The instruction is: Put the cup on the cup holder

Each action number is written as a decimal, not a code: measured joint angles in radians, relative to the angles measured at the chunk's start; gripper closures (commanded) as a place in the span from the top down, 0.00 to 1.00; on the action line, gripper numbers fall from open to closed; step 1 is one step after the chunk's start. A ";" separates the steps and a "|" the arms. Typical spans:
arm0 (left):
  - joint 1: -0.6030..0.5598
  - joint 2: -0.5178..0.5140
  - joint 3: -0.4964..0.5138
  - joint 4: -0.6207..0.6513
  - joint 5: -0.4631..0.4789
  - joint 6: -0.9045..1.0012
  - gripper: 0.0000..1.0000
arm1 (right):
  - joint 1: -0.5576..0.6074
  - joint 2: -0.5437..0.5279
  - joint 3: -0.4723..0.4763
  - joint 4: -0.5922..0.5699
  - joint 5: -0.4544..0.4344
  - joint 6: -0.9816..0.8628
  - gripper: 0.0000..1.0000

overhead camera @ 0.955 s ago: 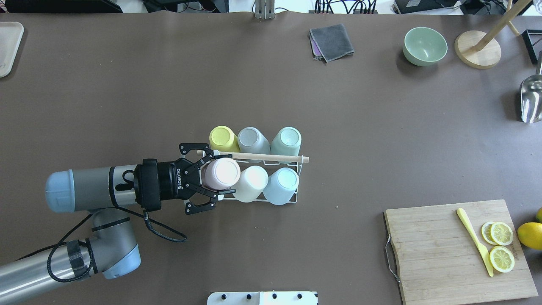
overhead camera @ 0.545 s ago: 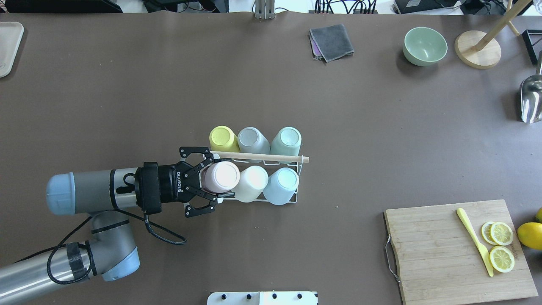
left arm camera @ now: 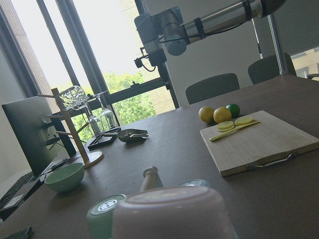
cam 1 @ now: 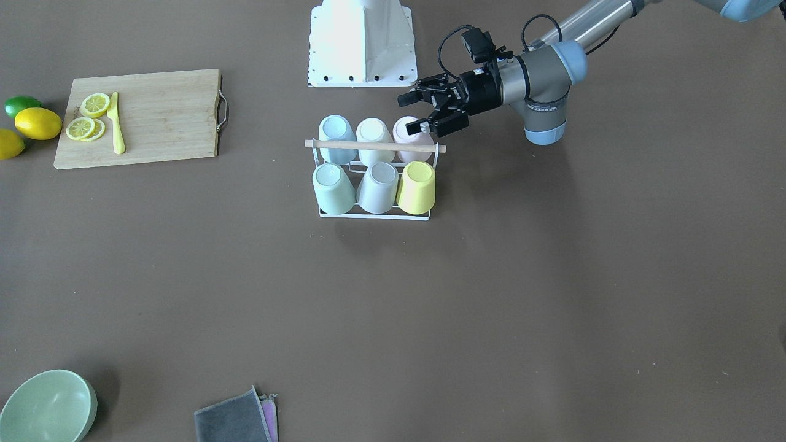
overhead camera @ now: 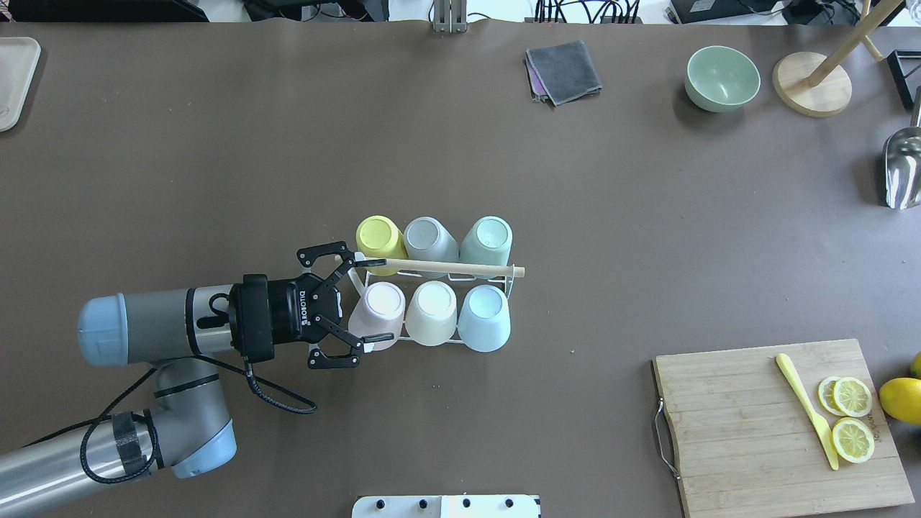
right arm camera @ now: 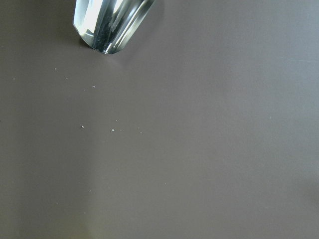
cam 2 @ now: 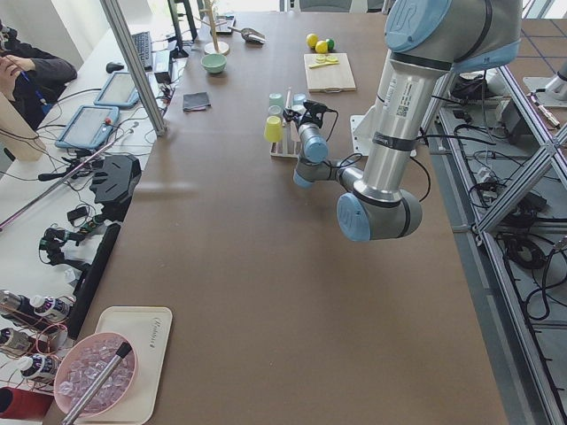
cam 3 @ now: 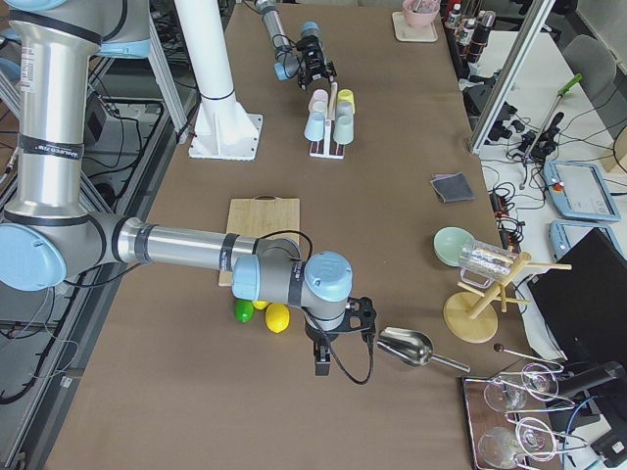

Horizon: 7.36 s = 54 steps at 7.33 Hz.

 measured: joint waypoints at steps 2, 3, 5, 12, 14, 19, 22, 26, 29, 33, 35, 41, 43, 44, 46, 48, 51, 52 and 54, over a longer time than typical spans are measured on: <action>-0.002 0.000 -0.003 0.000 0.002 -0.017 0.98 | 0.011 -0.001 0.000 0.000 -0.006 0.001 1.00; -0.007 0.000 -0.008 0.002 0.002 -0.032 0.98 | 0.015 -0.002 0.003 0.000 -0.012 0.001 1.00; -0.044 0.004 -0.037 0.040 -0.004 -0.058 0.98 | 0.020 -0.003 0.007 0.000 -0.015 0.000 1.00; -0.342 0.053 -0.301 0.786 -0.157 -0.098 0.98 | 0.025 -0.005 0.001 0.031 -0.026 0.000 1.00; -0.418 0.052 -0.343 1.045 -0.201 -0.097 0.98 | 0.025 -0.006 0.000 0.036 -0.027 0.000 1.00; -0.503 0.050 -0.316 1.575 -0.187 -0.100 0.98 | 0.025 -0.004 0.002 0.037 -0.031 0.000 1.00; -0.565 0.058 -0.227 1.600 -0.192 -0.343 0.98 | 0.025 0.008 0.011 0.033 -0.045 0.002 1.00; -0.802 0.223 -0.202 1.609 -0.499 -0.400 0.98 | 0.024 0.012 0.041 0.024 -0.002 0.050 1.00; -1.002 0.383 -0.203 1.675 -0.633 -0.381 0.98 | 0.024 0.006 0.037 0.032 0.028 0.081 1.00; -1.154 0.436 -0.187 1.922 -0.627 0.033 0.98 | 0.025 0.005 0.033 0.032 0.049 0.086 1.00; -1.200 0.446 -0.232 2.022 -0.587 0.179 0.98 | 0.025 0.004 0.033 0.032 0.049 0.085 1.00; -1.206 0.450 -0.243 2.038 -0.579 0.200 0.98 | 0.025 0.003 0.034 0.032 0.051 0.085 1.00; -1.205 0.449 -0.244 2.037 -0.579 0.200 0.98 | 0.025 0.003 0.034 0.032 0.051 0.085 1.00; -1.205 0.449 -0.244 2.037 -0.579 0.200 0.98 | 0.025 0.003 0.034 0.032 0.051 0.085 1.00; -1.205 0.449 -0.244 2.038 -0.579 0.200 0.98 | 0.025 0.003 0.034 0.032 0.051 0.085 1.00; -1.205 0.449 -0.244 2.039 -0.579 0.199 0.98 | 0.025 0.003 0.034 0.032 0.051 0.085 1.00; -1.204 0.449 -0.241 2.038 -0.581 0.198 0.98 | 0.025 0.003 0.033 0.032 0.050 0.085 1.00; -1.204 0.448 -0.240 2.038 -0.584 0.197 0.98 | 0.025 0.003 0.032 0.032 0.050 0.085 1.00; -1.204 0.441 -0.241 2.040 -0.584 0.197 0.98 | 0.025 0.003 0.032 0.032 0.051 0.085 1.00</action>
